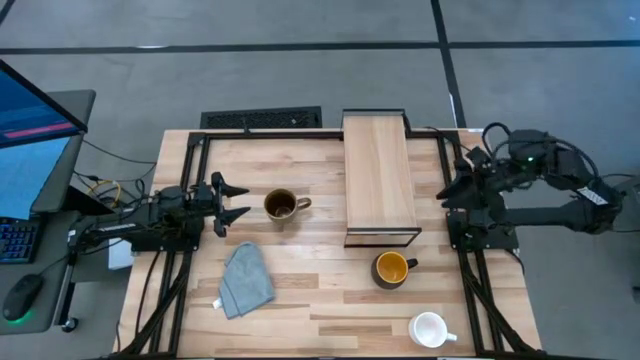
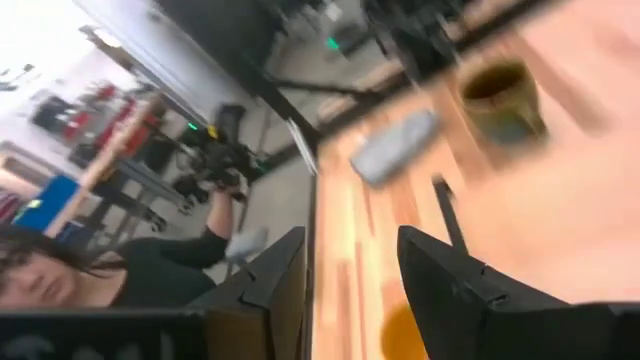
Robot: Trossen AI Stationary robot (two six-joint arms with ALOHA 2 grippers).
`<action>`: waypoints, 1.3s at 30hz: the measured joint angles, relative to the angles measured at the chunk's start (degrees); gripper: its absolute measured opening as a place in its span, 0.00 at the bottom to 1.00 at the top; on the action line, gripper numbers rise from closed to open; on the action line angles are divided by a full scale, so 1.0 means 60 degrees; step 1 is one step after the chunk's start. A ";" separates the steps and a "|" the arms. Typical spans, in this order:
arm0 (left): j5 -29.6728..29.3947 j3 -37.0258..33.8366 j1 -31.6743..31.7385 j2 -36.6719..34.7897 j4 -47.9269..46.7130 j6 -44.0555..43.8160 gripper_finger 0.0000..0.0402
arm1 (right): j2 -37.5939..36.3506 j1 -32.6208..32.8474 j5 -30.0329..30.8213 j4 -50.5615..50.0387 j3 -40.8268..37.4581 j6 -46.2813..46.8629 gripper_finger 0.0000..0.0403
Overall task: Stack small to large cups/mugs on shelf
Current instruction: Put the white mug on the shelf
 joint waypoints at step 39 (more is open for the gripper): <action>-0.0011 -0.0003 -0.0001 0.0000 -0.0004 -0.0515 0.65 | -0.1030 0.7180 0.4446 0.1529 -0.2864 0.4428 0.32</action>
